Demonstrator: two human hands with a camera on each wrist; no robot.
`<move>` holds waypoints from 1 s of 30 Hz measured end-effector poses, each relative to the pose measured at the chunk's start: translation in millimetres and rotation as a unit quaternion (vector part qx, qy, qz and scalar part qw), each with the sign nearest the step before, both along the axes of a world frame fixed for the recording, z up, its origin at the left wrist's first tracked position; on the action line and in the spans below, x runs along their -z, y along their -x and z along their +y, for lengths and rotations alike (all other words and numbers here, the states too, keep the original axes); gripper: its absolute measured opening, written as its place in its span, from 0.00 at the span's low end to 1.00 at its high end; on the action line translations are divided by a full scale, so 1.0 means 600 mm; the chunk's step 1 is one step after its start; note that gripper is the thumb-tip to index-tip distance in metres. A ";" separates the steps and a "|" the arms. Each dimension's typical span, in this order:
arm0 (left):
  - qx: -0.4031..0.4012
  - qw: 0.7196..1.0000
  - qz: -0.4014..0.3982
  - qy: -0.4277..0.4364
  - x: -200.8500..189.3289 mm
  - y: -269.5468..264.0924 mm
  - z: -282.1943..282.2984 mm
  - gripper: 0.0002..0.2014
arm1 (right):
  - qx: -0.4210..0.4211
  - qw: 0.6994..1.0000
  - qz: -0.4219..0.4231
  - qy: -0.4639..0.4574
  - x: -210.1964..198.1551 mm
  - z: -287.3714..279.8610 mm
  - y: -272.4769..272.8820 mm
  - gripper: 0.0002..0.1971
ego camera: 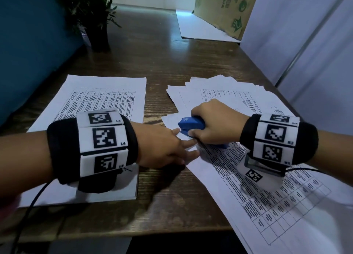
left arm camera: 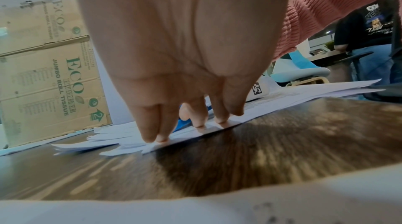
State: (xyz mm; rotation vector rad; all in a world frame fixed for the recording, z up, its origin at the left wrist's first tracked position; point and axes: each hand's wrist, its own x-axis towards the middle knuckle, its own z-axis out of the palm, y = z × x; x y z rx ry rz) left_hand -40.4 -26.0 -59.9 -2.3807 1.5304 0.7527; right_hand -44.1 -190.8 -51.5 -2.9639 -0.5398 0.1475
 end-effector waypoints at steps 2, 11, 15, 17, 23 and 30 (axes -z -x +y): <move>0.001 1.000 -0.006 -0.006 -0.002 0.002 -0.001 0.23 | 0.014 1.000 0.015 -0.016 0.001 -0.003 -0.005 0.12; 0.002 1.000 -0.006 -0.011 -0.001 -0.002 -0.001 0.23 | 0.055 0.997 0.046 -0.039 -0.002 -0.001 -0.012 0.11; 0.007 1.000 -0.002 0.014 -0.003 0.001 0.000 0.21 | 0.008 1.000 -0.013 0.012 -0.001 0.011 0.001 0.10; 0.001 1.000 -0.009 0.015 -0.006 0.002 -0.001 0.20 | -0.012 0.998 -0.038 0.040 -0.002 0.014 0.007 0.09; 0.001 1.000 -0.007 0.025 -0.008 0.002 -0.003 0.20 | -0.076 0.986 -0.097 0.113 -0.003 0.023 0.019 0.08; 0.001 1.000 -0.014 0.003 -0.008 0.004 -0.004 0.21 | -0.011 1.000 -0.022 0.020 -0.004 0.011 0.003 0.10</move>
